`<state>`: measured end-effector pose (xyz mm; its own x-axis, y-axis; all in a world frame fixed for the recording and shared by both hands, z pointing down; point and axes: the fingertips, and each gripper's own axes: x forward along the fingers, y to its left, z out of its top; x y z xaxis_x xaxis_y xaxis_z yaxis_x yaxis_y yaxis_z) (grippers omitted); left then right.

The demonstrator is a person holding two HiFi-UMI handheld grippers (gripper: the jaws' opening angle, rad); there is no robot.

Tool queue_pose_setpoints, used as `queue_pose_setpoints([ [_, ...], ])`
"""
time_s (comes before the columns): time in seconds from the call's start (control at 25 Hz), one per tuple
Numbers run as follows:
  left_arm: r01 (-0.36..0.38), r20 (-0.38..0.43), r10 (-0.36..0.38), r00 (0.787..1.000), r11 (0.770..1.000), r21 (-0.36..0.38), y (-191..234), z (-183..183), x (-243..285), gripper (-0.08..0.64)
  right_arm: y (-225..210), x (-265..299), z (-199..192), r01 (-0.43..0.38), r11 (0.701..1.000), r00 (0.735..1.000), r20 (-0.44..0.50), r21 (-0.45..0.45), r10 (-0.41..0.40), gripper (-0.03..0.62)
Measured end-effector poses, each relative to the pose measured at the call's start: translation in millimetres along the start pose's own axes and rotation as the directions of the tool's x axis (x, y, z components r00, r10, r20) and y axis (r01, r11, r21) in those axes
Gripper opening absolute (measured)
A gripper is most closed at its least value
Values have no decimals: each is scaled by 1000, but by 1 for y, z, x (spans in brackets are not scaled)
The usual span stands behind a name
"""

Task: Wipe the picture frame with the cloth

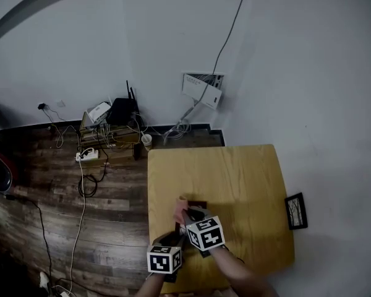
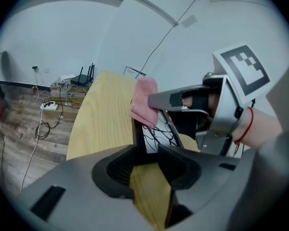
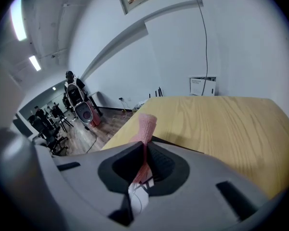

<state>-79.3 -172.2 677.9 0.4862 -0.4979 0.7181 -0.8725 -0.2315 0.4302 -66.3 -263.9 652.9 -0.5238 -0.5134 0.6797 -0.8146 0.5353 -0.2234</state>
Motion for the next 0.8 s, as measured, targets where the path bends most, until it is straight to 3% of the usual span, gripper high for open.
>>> queue_pose_setpoints([
  [0.32, -6, -1, 6, 1000, 1000, 0, 0, 2, 1, 140, -9, 14, -7, 77, 983, 993, -80, -164, -91, 17],
  [0.8, -15, 10, 15, 1000, 1000, -7, 1, -1, 1, 140, -31, -3, -18, 144, 962, 979, -111, -233, -173, 17],
])
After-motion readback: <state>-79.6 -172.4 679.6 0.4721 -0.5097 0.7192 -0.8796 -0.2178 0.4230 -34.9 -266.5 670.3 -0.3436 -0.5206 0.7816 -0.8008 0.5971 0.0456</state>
